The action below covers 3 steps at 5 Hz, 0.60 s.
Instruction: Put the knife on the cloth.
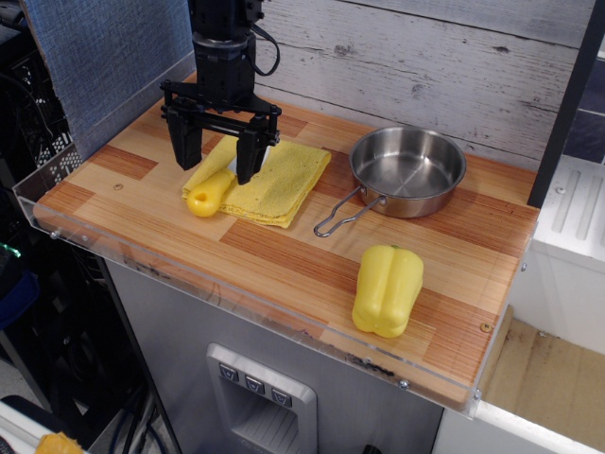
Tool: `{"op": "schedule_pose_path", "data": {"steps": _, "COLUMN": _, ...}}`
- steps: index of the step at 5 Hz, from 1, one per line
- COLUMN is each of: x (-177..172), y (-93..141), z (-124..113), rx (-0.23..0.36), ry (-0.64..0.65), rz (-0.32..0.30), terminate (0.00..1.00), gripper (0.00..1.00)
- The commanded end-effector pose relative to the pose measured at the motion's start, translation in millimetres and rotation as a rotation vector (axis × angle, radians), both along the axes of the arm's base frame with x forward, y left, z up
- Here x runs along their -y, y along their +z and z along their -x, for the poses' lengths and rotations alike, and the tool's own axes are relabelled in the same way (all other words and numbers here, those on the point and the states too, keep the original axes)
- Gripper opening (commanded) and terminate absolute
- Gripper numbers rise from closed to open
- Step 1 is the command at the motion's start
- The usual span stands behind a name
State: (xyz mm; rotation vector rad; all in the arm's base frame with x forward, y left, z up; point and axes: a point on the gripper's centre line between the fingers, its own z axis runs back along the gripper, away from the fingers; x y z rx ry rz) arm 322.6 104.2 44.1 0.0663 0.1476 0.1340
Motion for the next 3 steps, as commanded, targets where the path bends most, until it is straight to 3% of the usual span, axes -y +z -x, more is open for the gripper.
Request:
{"op": "schedule_pose_path", "data": {"steps": 1, "x": 3.2, "y": 79.7, "z": 13.3, "rx": 0.273, "ry": -0.035, "rz": -0.045, "terminate": 0.00, "gripper": 1.00}}
{"op": "schedule_pose_path", "data": {"steps": 2, "x": 4.0, "y": 78.8, "z": 13.2, "rx": 0.260, "ry": -0.029, "rz": -0.027, "terminate": 0.00, "gripper": 1.00}}
{"op": "schedule_pose_path", "data": {"steps": 3, "x": 5.4, "y": 74.6, "z": 9.3, "rx": 0.210, "ry": -0.045, "rz": -0.037, "terminate": 1.00, "gripper": 1.00}}
